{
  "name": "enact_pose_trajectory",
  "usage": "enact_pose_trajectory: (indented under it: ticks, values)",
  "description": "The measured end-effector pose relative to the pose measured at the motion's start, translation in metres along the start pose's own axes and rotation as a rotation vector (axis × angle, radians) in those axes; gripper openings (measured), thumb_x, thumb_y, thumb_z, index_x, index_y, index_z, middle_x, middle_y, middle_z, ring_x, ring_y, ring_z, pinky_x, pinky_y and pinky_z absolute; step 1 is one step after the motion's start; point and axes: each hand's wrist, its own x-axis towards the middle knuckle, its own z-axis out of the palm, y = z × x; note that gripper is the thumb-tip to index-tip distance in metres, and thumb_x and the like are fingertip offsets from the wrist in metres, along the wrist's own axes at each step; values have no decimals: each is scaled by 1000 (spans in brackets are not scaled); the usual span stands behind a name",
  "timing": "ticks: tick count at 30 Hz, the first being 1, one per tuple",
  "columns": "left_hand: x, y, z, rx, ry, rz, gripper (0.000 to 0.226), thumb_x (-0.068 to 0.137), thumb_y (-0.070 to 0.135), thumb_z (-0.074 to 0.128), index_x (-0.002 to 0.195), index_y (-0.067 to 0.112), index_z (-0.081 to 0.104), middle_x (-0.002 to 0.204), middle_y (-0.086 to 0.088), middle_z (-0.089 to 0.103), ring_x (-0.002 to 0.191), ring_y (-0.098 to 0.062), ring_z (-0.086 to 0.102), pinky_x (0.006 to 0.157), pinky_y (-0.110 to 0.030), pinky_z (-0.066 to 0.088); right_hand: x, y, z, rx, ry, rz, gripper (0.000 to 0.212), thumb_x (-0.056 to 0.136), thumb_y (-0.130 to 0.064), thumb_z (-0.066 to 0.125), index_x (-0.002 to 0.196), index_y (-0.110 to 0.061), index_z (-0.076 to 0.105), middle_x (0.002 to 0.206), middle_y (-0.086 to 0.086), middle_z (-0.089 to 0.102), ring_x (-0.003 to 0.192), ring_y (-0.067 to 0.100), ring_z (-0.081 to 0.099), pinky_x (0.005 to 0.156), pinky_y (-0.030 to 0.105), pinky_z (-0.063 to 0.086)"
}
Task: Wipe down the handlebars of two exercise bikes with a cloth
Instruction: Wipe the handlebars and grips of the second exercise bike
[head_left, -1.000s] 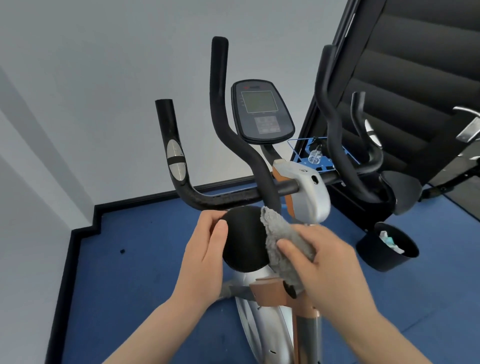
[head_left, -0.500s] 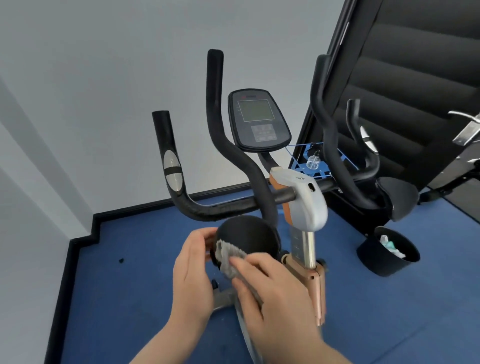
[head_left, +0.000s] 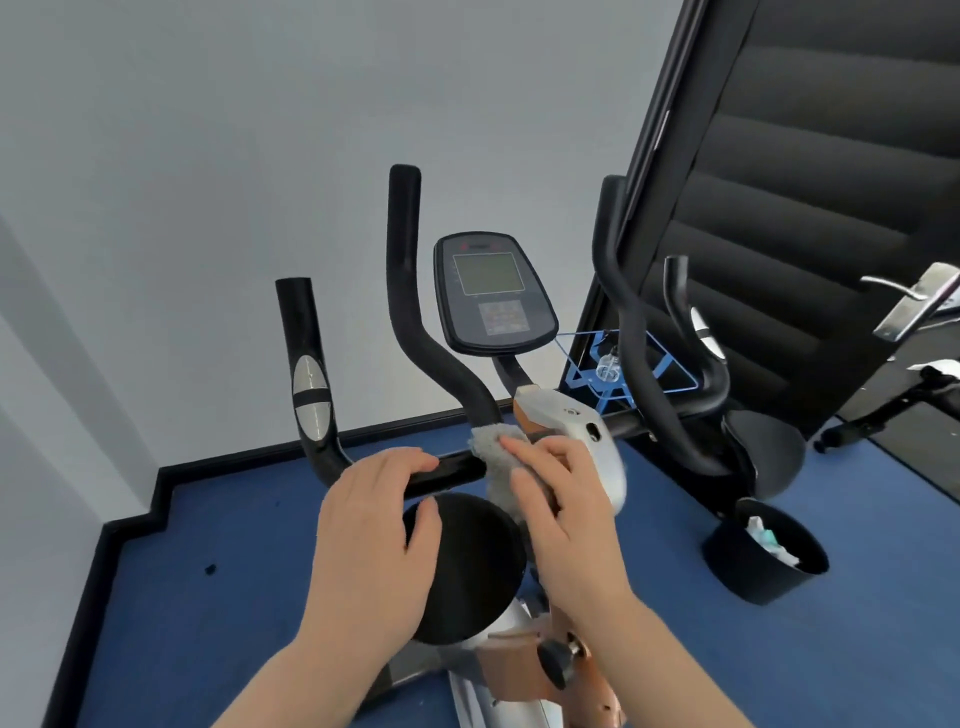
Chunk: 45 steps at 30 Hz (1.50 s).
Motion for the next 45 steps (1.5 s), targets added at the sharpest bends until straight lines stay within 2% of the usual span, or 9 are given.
enact_pose_trajectory:
  ticks: [2, 6, 11, 15, 20, 28, 35, 39, 45]
  values:
    - [-3, -1, 2, -25, 22, -21, 33, 86, 9, 58, 110, 31, 60, 112, 21, 58, 110, -1, 48, 101, -35, 38, -13, 11, -6, 64, -54, -12, 35, 95, -33, 45, 127, -40, 56, 114, -16, 47, 108, 3, 49, 84, 6, 38]
    - [-4, 1, 8, -89, 72, -55, 33, 86, 3, 56, 106, 28, 63, 107, 19, 62, 107, -1, 52, 100, -38, 40, -25, 25, -7, 45, -124, -15, 45, 90, -27, 59, 127, -52, 50, 117, -17, 47, 112, 4, 49, 84, 9, 43]
    - [-5, -1, 10, -116, 113, -59, 33, 87, 4, 54, 105, 30, 63, 108, 25, 59, 110, 8, 46, 97, -33, 39, 10, 19, 10, -14, 93, -138, 36, 84, -11, 69, 118, -25, 65, 104, -2, 54, 100, 5, 53, 85, 8, 41]
    - [-5, -1, 10, -83, 110, -49, 31, 84, 16, 46, 106, 32, 60, 107, 22, 61, 109, 2, 51, 98, -26, 33, 40, 11, 17, -18, 120, -65, 29, 87, -20, 65, 116, -24, 65, 104, -3, 55, 100, 6, 53, 87, 7, 38]
    - [-7, -4, 11, -80, 124, -34, 31, 83, 16, 47, 105, 31, 61, 108, 23, 60, 109, 0, 52, 100, -34, 38, -4, 18, 13, 77, 89, -34, 37, 79, -40, 68, 116, -36, 62, 109, -10, 51, 108, 6, 51, 89, 9, 40]
    - [-6, -4, 11, -84, 155, -19, 31, 82, 15, 48, 105, 30, 60, 107, 20, 62, 108, -4, 54, 98, -40, 41, 67, -1, 23, -50, 111, -70, 26, 85, -26, 68, 111, -29, 65, 99, -7, 54, 91, -1, 51, 79, 10, 42]
    - [-10, -4, 8, -167, 217, -103, 36, 78, 17, 54, 111, 33, 56, 123, 23, 54, 117, 0, 45, 87, -52, 47, -3, 22, 10, 66, 152, -25, 32, 81, -26, 70, 112, -33, 66, 99, -12, 59, 96, 1, 58, 77, 1, 39]
    - [-7, -12, -2, -153, 117, -116, 44, 72, 28, 62, 114, 37, 54, 128, 28, 45, 123, 7, 37, 107, -36, 33, 32, 14, 19, -33, 136, -56, 28, 82, -21, 72, 108, -28, 67, 96, -11, 57, 94, -2, 54, 80, 3, 38]
    - [6, -26, -16, -54, -71, 0, 56, 67, 37, 67, 120, 38, 50, 134, 30, 38, 131, 5, 29, 106, -16, 20, 66, 0, 25, -75, 88, -53, 26, 85, -22, 68, 111, -27, 65, 100, -11, 56, 96, -3, 53, 82, 4, 36]
